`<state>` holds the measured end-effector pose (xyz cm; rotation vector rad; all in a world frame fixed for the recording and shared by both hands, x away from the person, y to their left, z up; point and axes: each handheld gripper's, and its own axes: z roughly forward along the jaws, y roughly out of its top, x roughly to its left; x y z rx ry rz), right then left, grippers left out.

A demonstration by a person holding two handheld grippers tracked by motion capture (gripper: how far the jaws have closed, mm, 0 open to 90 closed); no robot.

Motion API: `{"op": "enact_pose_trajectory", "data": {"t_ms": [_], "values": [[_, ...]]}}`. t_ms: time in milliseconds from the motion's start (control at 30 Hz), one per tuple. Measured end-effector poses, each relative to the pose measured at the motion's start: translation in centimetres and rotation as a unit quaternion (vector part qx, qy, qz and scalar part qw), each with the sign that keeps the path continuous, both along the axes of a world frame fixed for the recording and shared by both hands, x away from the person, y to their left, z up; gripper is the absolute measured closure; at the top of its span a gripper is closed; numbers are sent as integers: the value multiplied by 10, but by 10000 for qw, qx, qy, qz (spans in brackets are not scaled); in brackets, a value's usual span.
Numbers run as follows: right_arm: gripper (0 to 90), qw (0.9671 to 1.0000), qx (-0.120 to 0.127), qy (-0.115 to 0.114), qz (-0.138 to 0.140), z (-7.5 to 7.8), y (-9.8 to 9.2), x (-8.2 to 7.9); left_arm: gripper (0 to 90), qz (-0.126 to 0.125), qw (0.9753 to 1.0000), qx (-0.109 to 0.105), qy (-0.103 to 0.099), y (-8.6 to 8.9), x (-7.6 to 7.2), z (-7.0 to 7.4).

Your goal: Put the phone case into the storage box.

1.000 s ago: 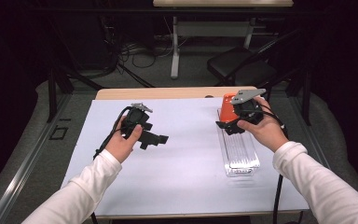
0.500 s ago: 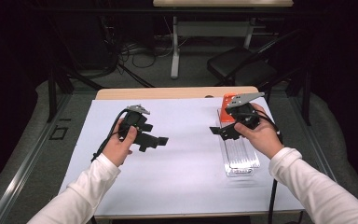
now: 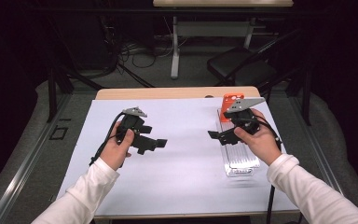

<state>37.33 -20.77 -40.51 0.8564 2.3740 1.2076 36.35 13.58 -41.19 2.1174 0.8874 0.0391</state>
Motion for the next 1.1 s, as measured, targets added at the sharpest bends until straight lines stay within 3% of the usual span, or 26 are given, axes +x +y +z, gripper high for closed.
{"op": "enact_pose_trajectory", "data": {"t_ms": [367, 867, 1000, 1100], "values": [[80, 9998, 147, -93, -127, -10, -5, -13, 151, 24, 9998, -215, 15, 5, -10, -8], [80, 9996, 264, 71, -91, -37, -4, -36, 152, -9, 9993, -373, 43, 10, -23, -24], [80, 9994, 289, 98, -179, -44, -2, -41, 151, 56, 9996, -289, -11, 12, -28, -29], [80, 9988, 400, 208, -182, -49, -1, -44, 152, 151, 9992, -377, -5, 15, -29, -34]]}}
